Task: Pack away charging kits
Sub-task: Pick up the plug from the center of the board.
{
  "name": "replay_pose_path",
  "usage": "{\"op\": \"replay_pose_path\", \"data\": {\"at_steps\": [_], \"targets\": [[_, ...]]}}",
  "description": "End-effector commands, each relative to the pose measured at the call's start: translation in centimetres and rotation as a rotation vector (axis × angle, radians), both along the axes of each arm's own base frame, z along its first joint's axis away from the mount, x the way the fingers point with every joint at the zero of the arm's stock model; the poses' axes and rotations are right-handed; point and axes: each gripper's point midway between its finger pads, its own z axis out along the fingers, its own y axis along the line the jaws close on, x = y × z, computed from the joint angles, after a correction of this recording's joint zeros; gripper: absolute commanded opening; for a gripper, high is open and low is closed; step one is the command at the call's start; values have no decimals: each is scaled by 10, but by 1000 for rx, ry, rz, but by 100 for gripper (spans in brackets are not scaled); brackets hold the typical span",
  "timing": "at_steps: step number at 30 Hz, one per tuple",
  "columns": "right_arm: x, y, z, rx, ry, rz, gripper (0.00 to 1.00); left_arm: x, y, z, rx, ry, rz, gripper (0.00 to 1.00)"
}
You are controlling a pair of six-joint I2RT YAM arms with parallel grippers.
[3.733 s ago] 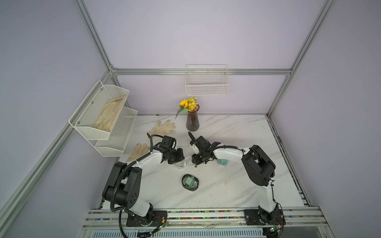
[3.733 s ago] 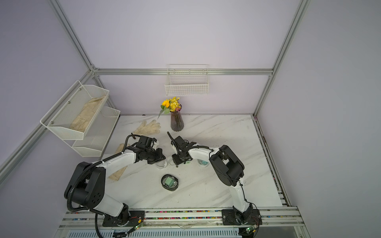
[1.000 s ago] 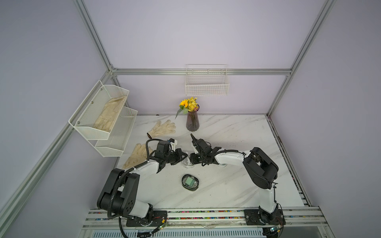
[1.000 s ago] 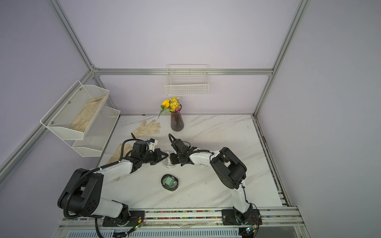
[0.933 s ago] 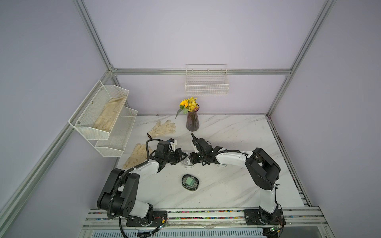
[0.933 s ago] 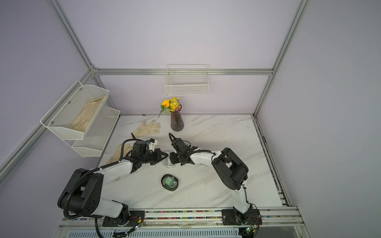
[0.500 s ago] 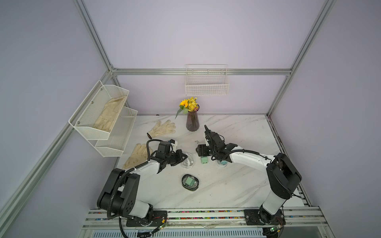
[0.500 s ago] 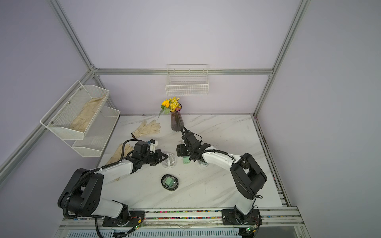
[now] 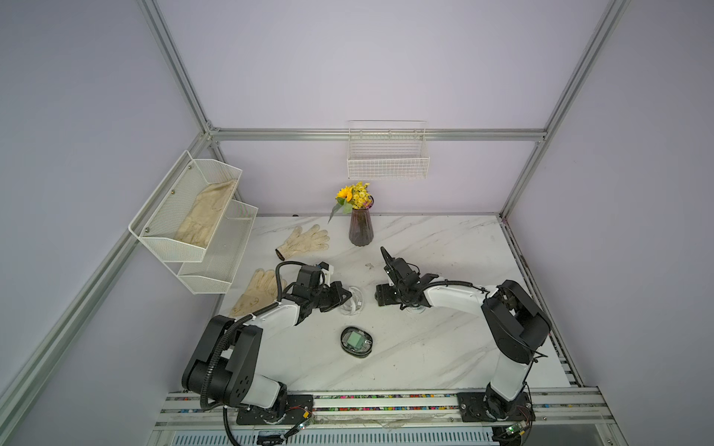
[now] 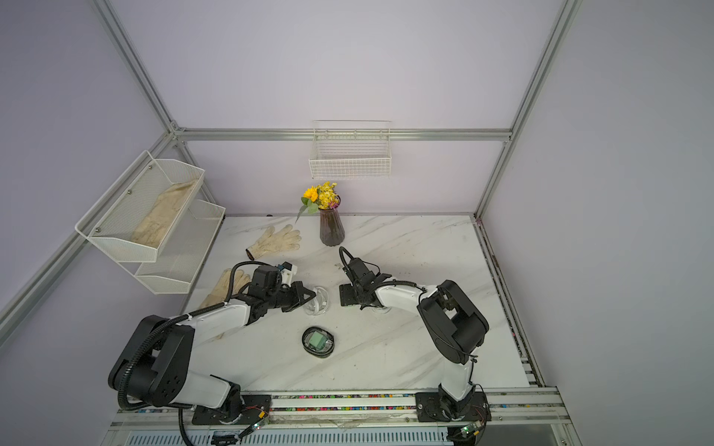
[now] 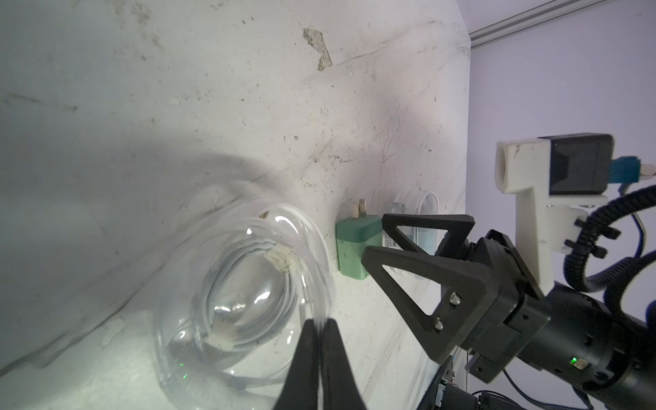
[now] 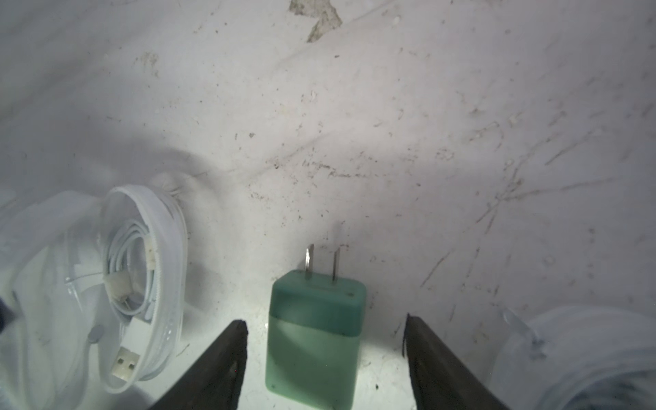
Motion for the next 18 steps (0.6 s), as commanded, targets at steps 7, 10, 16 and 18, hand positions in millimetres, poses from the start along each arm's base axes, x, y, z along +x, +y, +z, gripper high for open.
{"op": "replay_pose_path", "data": {"at_steps": [7, 10, 16, 18], "targets": [[-11, 18, -16, -9, 44, 57, 49, 10, -3, 15, 10, -39, -5, 0], [-9, 16, -11, -17, 26, 46, 41, 11, -3, 17, 12, -42, -6, 0], [0, 34, 39, 86, -55, 69, 37, 11, -6, 25, 1, -57, -32, 0], [4, 44, 60, 144, -83, 78, 37, 12, -7, 28, 9, -58, -44, 0]]}}
